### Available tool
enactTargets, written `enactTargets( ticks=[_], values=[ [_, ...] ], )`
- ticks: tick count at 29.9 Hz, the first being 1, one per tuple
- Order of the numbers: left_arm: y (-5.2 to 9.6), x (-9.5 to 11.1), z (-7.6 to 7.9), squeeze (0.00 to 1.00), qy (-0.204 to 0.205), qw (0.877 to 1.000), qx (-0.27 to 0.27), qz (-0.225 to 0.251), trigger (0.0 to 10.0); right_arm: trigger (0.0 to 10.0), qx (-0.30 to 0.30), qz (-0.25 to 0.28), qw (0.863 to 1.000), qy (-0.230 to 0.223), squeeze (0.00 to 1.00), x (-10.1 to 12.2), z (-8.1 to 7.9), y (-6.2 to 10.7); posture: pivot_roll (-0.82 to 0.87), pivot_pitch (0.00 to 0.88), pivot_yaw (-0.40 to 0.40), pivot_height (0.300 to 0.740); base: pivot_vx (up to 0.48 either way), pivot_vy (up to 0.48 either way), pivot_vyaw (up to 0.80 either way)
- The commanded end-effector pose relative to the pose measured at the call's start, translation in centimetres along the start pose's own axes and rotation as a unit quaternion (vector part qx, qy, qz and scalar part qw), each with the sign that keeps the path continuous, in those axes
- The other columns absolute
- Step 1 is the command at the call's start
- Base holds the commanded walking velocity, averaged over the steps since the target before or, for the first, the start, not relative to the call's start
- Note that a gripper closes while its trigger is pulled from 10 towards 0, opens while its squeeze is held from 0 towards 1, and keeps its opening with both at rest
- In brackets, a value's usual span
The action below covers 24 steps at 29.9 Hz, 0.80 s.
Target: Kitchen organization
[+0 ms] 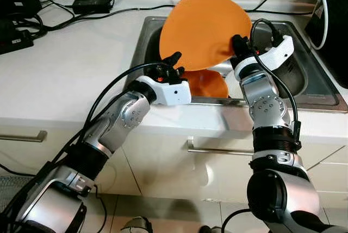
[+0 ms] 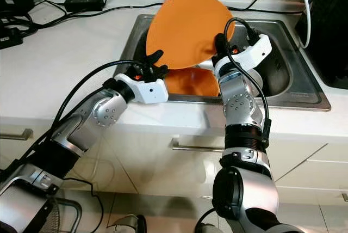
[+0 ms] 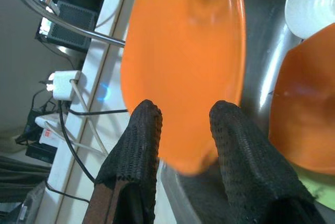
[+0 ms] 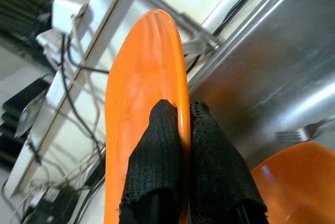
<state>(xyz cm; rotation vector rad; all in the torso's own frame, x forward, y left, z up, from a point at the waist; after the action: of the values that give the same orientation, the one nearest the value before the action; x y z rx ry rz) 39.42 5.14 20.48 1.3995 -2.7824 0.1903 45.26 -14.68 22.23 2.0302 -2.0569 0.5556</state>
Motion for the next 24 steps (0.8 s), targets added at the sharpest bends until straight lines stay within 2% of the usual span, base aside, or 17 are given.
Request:
enactTargets(
  ticks=[1, 6, 9, 12, 14, 15, 16, 17, 19, 20, 21, 22, 23, 24],
  values=[
    [0.2, 0.1, -0.5, 0.00, 0.008, 1.000, 0.010, 0.002, 10.0, 0.0, 0.022, 0.028, 0.999, -0.012, 0.00, 1.4, -2.0, -0.6, 0.09, 0.084, -0.006, 0.740, 0.000, 0.000, 0.00],
    [0.4, 0.0, -0.4, 0.00, 0.021, 1.000, 0.011, -0.003, 10.0, 0.0, 0.004, 0.050, 0.999, -0.013, 0.00, 2.4, -1.3, -0.7, 0.09, 0.083, -0.010, 0.740, 0.000, 0.000, 0.00],
    [0.5, -0.2, -0.5, 0.00, 0.037, 0.999, 0.014, -0.009, 10.0, 0.0, -0.005, 0.077, 0.997, 0.006, 0.00, 3.5, -0.9, -0.6, 0.09, 0.084, -0.012, 0.740, 0.000, 0.000, 0.00],
    [0.6, -0.2, -0.7, 0.00, 0.072, 0.997, 0.024, -0.012, 10.0, 0.0, -0.014, 0.095, 0.995, 0.021, 0.00, 4.4, -0.5, -0.6, 0.09, 0.084, -0.013, 0.740, 0.000, 0.000, 0.00],
    [0.6, -0.5, -1.0, 0.00, 0.137, 0.990, 0.039, -0.024, 10.0, 0.0, -0.021, 0.101, 0.994, 0.031, 0.00, 4.7, -0.3, -0.6, 0.09, 0.083, -0.013, 0.740, 0.000, 0.000, 0.00],
    [0.6, -0.9, -0.9, 0.00, 0.193, 0.979, 0.043, -0.040, 10.0, 0.0, -0.024, 0.105, 0.993, 0.055, 0.00, 4.9, -0.2, -0.6, 0.09, 0.083, -0.013, 0.740, 0.000, 0.000, 0.00],
    [0.6, -1.2, -0.8, 0.00, 0.232, 0.970, 0.044, -0.050, 10.0, 0.0, -0.026, 0.107, 0.991, 0.072, 0.00, 5.0, -0.2, -0.6, 0.09, 0.083, -0.013, 0.740, 0.000, 0.000, 0.00],
    [0.6, -1.4, -0.3, 0.00, 0.270, 0.960, 0.035, -0.059, 10.0, 10.0, -0.025, 0.110, 0.989, 0.096, 0.00, 5.1, -0.3, -0.6, 0.09, 0.083, -0.012, 0.740, 0.000, 0.000, 0.00],
    [0.7, -1.4, 1.2, 0.00, 0.323, 0.944, -0.006, -0.070, 10.0, 10.0, -0.016, 0.109, 0.985, 0.134, 0.00, 4.9, -0.6, -0.6, 0.09, 0.081, -0.012, 0.740, 0.000, 0.000, 0.00],
    [0.8, -1.0, 1.7, 0.00, 0.361, 0.930, -0.020, -0.071, 10.0, 10.0, -0.009, 0.109, 0.981, 0.158, 0.00, 4.7, -0.9, -0.7, 0.09, 0.080, -0.009, 0.740, 0.000, 0.000, 0.00],
    [0.8, -1.0, 1.7, 0.00, 0.361, 0.930, -0.020, -0.071, 10.0, 10.0, -0.009, 0.109, 0.981, 0.158, 0.00, 4.7, -0.9, -0.7, 0.09, 0.080, -0.009, 0.740, 0.000, 0.000, 0.00],
    [0.8, -0.8, 2.0, 0.00, 0.385, 0.920, -0.027, -0.069, 10.0, 10.0, -0.005, 0.109, 0.979, 0.173, 0.00, 4.6, -1.1, -0.7, 0.09, 0.080, -0.009, 0.740, 0.000, 0.000, 0.00],
    [0.8, -0.5, 2.0, 0.00, 0.417, 0.906, -0.029, -0.069, 10.0, 10.0, 0.000, 0.108, 0.977, 0.183, 0.00, 4.4, -1.2, -0.7, 0.09, 0.079, -0.010, 0.740, 0.000, 0.000, 0.00],
    [0.7, 0.1, 1.7, 0.00, 0.465, 0.883, -0.031, -0.063, 10.0, 10.0, 0.009, 0.105, 0.970, 0.218, 0.00, 4.0, -1.5, -0.7, 0.09, 0.079, -0.010, 0.740, 0.000, 0.000, 0.00]
  ],
)
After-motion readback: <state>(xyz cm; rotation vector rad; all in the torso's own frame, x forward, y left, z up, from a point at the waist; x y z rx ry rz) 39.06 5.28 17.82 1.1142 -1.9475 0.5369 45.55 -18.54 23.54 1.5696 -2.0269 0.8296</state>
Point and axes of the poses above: a point about 5 cm out from each wrist's last joint towards the gripper, its own y axis pointing back from the gripper into the wrist, its own x axis along the axis of the wrist's last joint, z = x × y, the point moved 6 cm from there along -y, pointing out of the wrist towards the gripper, and after that the axes turned 11 degrees about -y, right-handed, at the moved point
